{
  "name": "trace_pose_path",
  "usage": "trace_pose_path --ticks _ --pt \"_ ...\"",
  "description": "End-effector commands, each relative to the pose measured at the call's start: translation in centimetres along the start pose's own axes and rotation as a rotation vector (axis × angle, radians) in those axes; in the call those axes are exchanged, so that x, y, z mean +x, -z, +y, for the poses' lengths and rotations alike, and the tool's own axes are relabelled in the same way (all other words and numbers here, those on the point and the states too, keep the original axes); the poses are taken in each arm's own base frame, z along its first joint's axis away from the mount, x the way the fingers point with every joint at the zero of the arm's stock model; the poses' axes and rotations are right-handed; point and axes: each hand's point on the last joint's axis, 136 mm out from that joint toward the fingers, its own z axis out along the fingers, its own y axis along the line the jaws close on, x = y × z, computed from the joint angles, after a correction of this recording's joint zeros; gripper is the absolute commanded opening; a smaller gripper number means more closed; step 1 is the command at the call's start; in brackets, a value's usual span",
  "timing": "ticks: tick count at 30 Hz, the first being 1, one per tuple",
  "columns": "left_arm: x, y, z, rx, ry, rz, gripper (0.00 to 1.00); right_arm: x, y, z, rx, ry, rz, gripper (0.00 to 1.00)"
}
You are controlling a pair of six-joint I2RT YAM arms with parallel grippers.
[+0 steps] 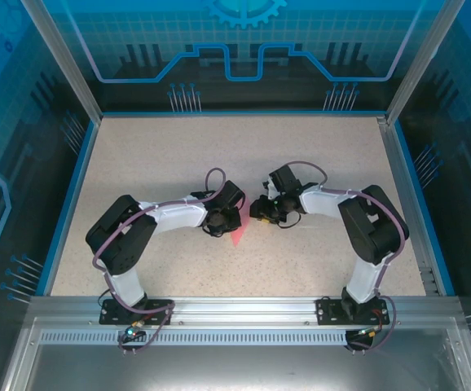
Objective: Fold a paper plane with a square sheet of paper (pick it up from the middle)
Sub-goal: Third fold the triangle at the center of the table, then fourth fold the wing at the center of the table.
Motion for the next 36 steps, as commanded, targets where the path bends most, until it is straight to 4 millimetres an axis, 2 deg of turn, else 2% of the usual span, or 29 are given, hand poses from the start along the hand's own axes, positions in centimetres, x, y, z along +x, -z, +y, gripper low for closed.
trace_pose_path --ticks 1,17,24,31,33,36 --pt "0.5 -0.7 2.3 -0.087 0.04 0.017 0.0 -0.3 -0.2 1.1 -0.033 0.009 0.023 0.35" --pt "1.0 -0.8 3.1 -0.09 0.065 0.03 0.0 -0.3 -1.3 1.3 -0.004 0.001 0.056 0.33" --pt "1.0 -0.7 3.1 -0.086 0.066 0.032 0.0 -0.1 -1.6 2.5 -0.046 0.019 0.074 0.32" --pt "0.7 -0.2 2.7 -0.067 0.062 0.026 0.0 0.3 -2.0 2.8 -0.079 0.009 0.094 0.21" --pt "0.4 0.4 2.3 -0.047 0.052 0.024 0.0 0.2 -2.0 2.5 -0.067 0.001 0.088 0.13" --pt "0.0 1.6 1.6 -0.016 0.023 0.011 0.07 -0.4 -1.4 2.5 -0.06 0.003 0.036 0.04"
